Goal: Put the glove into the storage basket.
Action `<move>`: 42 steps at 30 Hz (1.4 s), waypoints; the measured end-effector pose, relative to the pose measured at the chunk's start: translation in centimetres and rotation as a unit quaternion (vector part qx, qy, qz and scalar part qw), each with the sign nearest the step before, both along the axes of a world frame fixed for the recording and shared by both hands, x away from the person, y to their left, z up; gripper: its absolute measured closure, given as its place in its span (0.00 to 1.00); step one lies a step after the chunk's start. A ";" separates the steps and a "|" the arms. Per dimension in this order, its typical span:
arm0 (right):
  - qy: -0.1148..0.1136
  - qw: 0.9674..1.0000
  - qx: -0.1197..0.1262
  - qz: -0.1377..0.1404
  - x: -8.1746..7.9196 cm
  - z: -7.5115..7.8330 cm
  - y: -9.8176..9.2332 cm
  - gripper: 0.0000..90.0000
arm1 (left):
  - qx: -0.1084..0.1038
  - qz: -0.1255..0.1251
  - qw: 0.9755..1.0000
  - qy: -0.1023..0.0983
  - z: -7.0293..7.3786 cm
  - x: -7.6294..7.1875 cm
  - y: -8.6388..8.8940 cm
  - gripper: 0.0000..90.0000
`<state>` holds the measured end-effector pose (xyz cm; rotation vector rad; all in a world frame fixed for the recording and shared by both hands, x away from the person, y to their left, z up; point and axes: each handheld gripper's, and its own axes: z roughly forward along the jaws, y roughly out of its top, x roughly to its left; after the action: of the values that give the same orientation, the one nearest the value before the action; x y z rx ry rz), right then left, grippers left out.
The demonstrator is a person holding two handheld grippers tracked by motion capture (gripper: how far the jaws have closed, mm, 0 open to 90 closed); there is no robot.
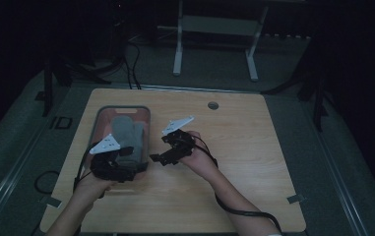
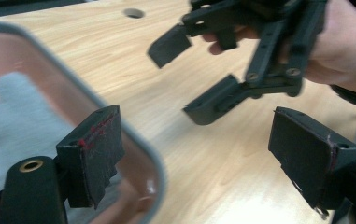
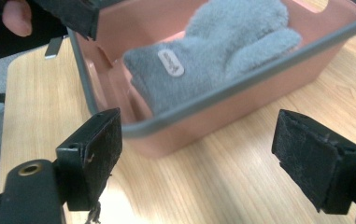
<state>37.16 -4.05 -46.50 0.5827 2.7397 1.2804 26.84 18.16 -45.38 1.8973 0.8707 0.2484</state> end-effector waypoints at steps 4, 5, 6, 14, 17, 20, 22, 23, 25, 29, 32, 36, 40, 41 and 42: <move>-0.003 1.000 -0.005 0.002 -0.7 -0.4 -1.2 0.18 | -0.002 -0.022 1.000 -0.003 -0.3 -0.4 -1.4 0.20; -0.004 1.000 -0.008 0.004 -0.9 -0.5 -1.5 0.18 | -0.002 -0.028 1.000 -0.001 -0.5 -0.5 -1.7 0.20; -0.006 1.000 -0.009 0.005 -1.0 -0.7 -1.8 0.18 | -0.003 -0.033 0.999 0.001 -0.6 -0.5 -2.0 0.20; -0.004 1.000 -0.008 0.000 -1.7 -1.9 -3.9 0.18 | -0.001 -0.069 0.998 0.005 -1.9 -0.9 -4.3 0.20; -0.005 1.000 -0.010 -0.001 -1.9 -2.5 -4.7 0.18 | 0.005 -0.084 0.996 0.011 -2.7 -0.9 -5.4 0.20; -0.004 1.000 -0.019 -0.004 -2.0 -3.3 -5.5 0.18 | 0.013 -0.094 0.995 0.012 -3.6 -0.8 -6.3 0.20; -0.004 1.000 -0.021 -0.002 -2.0 -3.7 -6.0 0.18 | 0.018 -0.102 0.994 0.018 -4.3 -0.7 -7.0 0.19; -0.005 1.000 -0.022 0.002 -2.1 -4.0 -6.3 0.18 | 0.020 -0.106 0.994 0.020 -4.6 -0.8 -7.3 0.19; -0.004 1.000 -0.025 0.006 -2.2 -4.6 -7.0 0.18 | 0.026 -0.115 0.993 0.025 -5.2 -0.8 -7.8 0.19; -0.001 1.000 -0.029 0.007 -2.4 -5.6 -8.2 0.18 | 0.028 -0.122 0.992 0.033 -6.4 -0.6 -8.6 0.19; -0.001 0.999 -0.034 0.006 -2.6 -6.6 -9.2 0.18 | 0.030 -0.129 0.990 0.039 -7.1 -0.4 -9.0 0.19; -0.011 0.999 -0.029 0.006 -3.0 -7.8 -10.6 0.18 | 0.026 -0.141 0.989 0.037 -7.9 -0.3 -9.5 0.19; -0.009 1.000 -0.027 -0.002 -3.2 -8.5 -12.1 0.18 | 0.018 -0.157 0.987 0.037 -8.3 -0.4 -10.1 0.19; -0.007 1.000 -0.027 -0.002 -3.3 -8.6 -12.4 0.18 | 0.017 -0.163 0.986 0.035 -8.4 -0.4 -10.3 0.19; -0.006 1.000 -0.027 -0.002 -3.4 -8.7 -12.7 0.18 | 0.016 -0.171 0.984 0.038 -8.4 -0.4 -10.5 0.19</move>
<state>33.76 -16.71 -55.20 0.5721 2.7522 1.2014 26.45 7.67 -53.82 2.0605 0.5789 -0.0192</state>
